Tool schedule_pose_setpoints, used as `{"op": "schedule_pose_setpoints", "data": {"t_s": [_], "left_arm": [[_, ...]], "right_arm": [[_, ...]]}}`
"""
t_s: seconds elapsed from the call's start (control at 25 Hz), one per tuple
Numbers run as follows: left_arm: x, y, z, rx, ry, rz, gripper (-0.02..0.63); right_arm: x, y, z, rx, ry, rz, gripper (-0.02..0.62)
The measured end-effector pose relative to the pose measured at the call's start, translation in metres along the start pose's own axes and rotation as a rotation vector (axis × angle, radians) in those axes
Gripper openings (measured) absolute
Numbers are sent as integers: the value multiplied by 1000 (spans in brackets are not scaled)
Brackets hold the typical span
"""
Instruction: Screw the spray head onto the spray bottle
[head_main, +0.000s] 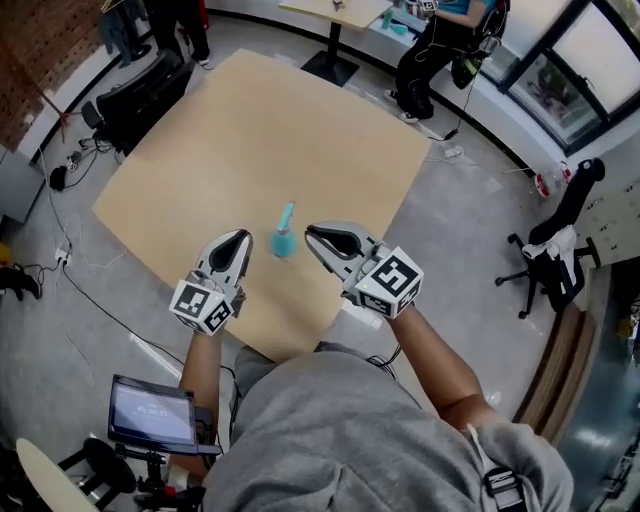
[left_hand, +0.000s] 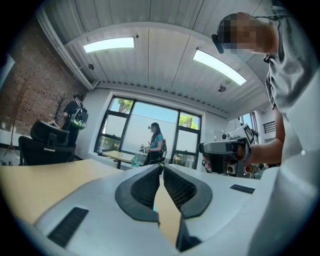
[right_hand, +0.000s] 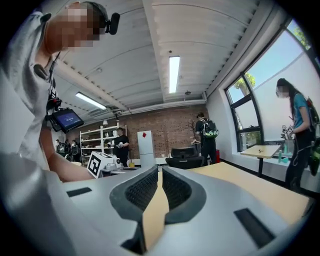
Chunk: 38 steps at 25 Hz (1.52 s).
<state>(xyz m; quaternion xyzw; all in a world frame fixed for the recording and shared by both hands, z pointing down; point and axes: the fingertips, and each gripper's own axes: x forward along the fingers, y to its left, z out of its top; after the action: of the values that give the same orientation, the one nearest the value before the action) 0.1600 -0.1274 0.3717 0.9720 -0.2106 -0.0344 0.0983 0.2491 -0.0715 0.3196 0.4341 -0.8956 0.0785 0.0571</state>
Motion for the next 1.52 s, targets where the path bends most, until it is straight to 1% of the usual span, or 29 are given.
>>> {"op": "schedule_pose_setpoints", "data": {"t_s": [0.08,0.12,0.2,0.24,0.28,0.36,0.4,0.48,0.56,0.6,0.68,0.72,0.8,0.92,1.0,1.12,1.16,1.24,1.28,1.32,1.36,1.44,1.52], "left_arm": [[9,17,-23,-13,25,-12,6],[12,27,-35,-12,40,-17,6],[16,40,-53,-9,67,-26,9],[18,42,-61,-9,80,-34,25],[20,42,-69,-7,95,-48,62],[25,40,-90,18,143,-96,151],[29,39,-104,43,178,-131,202],[40,39,-139,106,259,-210,300],[55,41,-171,167,326,-293,359],[62,40,-182,192,346,-332,379],[77,39,-199,221,365,-387,407],[81,41,-207,221,366,-404,411],[80,49,-223,199,359,-432,413],[69,66,-245,181,359,-491,413],[69,66,-246,179,361,-525,411],[61,72,-239,171,349,-519,411],[57,76,-239,171,344,-513,408],[50,80,-242,169,328,-502,373],[48,79,-243,162,317,-496,373],[46,77,-244,157,308,-490,373],[46,74,-245,153,301,-486,373],[48,69,-243,149,292,-480,373],[52,67,-240,145,286,-480,373]], "right_arm": [[20,-13,-12,-19,38,31,12],[33,-18,-19,-37,64,51,28],[51,-21,-33,-92,137,100,122],[56,-22,-40,-133,182,126,143],[60,-22,-46,-189,232,156,153],[69,-21,-61,-362,343,238,155],[75,-21,-71,-476,406,293,156],[89,-23,-97,-720,544,432,156],[102,-32,-127,-927,684,592,155],[106,-39,-142,-1003,751,668,155],[112,-51,-168,-1102,866,796,155],[117,-55,-179,-1131,912,845,155],[136,-54,-199,-1161,980,915,155],[171,-41,-218,-1114,1036,981,155],[180,-37,-219,-1070,1054,1005,155],[187,-23,-211,-994,1083,1023,133],[190,-17,-210,-962,1095,1015,132],[193,-8,-211,-907,1118,979,129],[192,-4,-211,-901,1122,963,129],[189,0,-212,-921,1122,955,127],[185,3,-212,-968,1120,955,127],[177,5,-209,-1115,1112,976,127],[173,2,-209,-1302,1090,1027,127]]}}
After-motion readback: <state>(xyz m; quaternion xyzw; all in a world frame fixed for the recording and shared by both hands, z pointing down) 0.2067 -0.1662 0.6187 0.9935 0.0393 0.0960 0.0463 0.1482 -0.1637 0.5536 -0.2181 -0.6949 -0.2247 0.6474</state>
